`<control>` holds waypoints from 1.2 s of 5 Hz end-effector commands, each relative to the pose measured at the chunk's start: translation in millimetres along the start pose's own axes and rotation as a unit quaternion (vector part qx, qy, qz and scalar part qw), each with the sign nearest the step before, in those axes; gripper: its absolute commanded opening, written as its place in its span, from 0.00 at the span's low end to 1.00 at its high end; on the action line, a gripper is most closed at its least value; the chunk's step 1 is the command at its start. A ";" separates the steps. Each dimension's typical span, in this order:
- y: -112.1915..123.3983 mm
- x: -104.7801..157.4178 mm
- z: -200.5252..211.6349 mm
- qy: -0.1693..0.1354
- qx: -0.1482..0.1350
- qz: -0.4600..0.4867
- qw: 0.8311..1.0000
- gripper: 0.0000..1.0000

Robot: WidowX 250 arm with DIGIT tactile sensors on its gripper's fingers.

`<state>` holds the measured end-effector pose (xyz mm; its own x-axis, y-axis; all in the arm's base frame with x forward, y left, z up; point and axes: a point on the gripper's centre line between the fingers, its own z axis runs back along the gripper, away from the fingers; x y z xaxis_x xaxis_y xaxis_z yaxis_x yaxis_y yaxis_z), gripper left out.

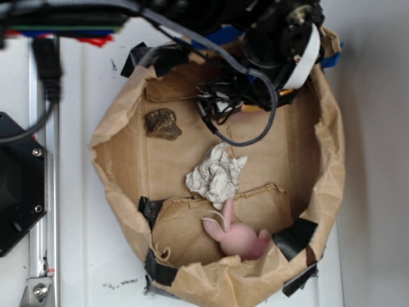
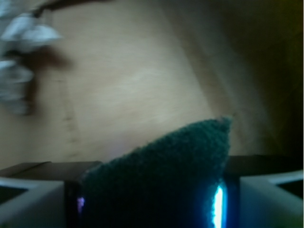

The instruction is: Grab the green sponge.

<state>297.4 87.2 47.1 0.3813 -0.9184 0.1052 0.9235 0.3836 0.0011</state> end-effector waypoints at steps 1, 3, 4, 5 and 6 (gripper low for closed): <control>-46.7 73.9 79.4 -0.004 0.059 0.046 0.997 0.00; -32.0 58.4 146.4 -0.065 0.018 0.247 0.967 0.00; -36.2 34.6 153.4 -0.087 0.039 0.363 0.927 0.00; -45.2 29.8 152.7 -0.070 0.089 0.462 0.880 0.00; -52.6 34.8 155.4 -0.033 0.111 0.535 0.837 0.00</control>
<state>256.1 48.4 190.2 0.9836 -0.0375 0.1762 0.0315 0.9988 0.0370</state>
